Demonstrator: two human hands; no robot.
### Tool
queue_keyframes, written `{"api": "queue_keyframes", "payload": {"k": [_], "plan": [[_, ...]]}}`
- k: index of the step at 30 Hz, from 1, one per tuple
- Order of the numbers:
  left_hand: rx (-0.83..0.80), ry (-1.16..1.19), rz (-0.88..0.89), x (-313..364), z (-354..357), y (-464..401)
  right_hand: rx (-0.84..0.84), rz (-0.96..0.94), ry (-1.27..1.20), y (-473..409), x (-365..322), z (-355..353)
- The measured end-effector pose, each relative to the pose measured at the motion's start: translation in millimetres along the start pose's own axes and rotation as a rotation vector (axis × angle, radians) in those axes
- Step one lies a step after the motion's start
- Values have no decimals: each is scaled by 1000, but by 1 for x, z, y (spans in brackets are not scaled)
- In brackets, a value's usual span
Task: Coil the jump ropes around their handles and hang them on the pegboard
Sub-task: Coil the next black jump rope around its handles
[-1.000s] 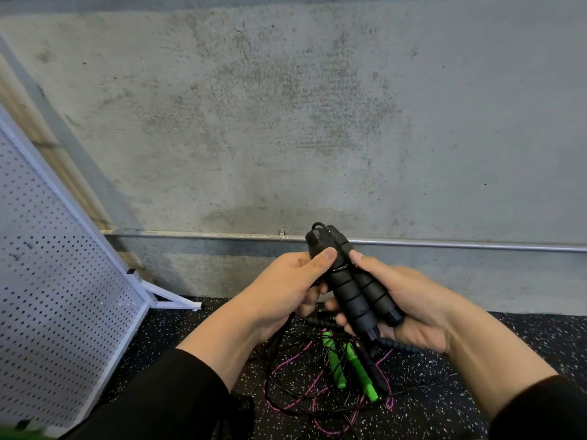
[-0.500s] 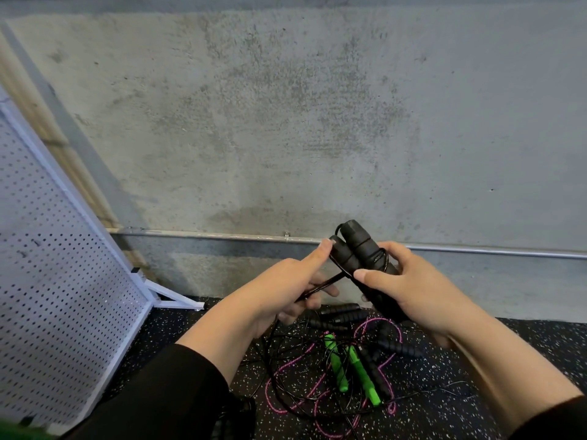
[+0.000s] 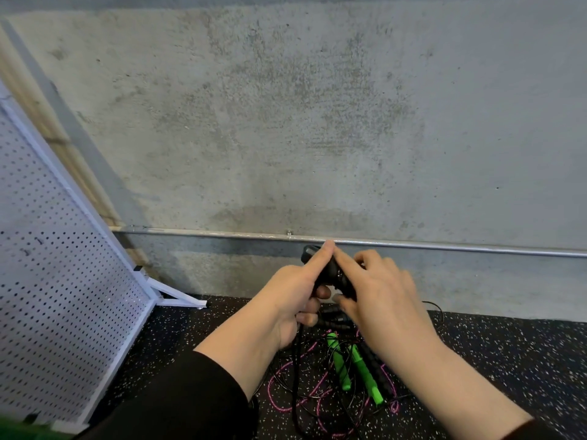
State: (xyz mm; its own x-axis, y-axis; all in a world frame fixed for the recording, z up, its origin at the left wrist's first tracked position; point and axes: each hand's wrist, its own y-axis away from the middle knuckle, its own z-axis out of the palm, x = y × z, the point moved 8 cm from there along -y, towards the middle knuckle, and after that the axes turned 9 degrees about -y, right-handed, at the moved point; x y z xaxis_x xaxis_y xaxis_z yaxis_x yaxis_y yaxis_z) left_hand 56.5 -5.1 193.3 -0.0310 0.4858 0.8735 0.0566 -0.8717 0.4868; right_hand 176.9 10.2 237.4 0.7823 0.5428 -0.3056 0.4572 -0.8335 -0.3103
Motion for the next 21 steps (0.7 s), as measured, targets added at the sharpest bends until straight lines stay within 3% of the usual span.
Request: {"api": "queue_keyframes", "payload": {"k": [3, 5, 8, 9, 12, 14, 16, 18, 21], "plan": [[126, -16, 60, 7, -13, -2, -86, -19, -97, -1, -3, 10], [170, -32, 117, 15, -20, -4, -110, 37, -435, -4, 2, 3], [115, 31, 179, 24, -19, -3, 24, 396, -1024, -6, 38, -12], [83, 51, 203, 27, -17, -1, -35, 548, -1248, -2, 46, -4], [38, 20, 280, 34, -15, 5, -540, 818, -1838, 20, 18, 20], [26, -10, 299, 36, -15, 7, -694, 814, -1929, 27, 9, 21], [22, -17, 306, 37, -16, 9, -681, 780, -1950, 24, 9, 21], [4, -15, 310, 39, -15, 10, -579, 696, -1932, 16, 12, 18], [-45, -41, 248, 34, -14, 9, -255, 540, -1770, 0, 28, 6]]}}
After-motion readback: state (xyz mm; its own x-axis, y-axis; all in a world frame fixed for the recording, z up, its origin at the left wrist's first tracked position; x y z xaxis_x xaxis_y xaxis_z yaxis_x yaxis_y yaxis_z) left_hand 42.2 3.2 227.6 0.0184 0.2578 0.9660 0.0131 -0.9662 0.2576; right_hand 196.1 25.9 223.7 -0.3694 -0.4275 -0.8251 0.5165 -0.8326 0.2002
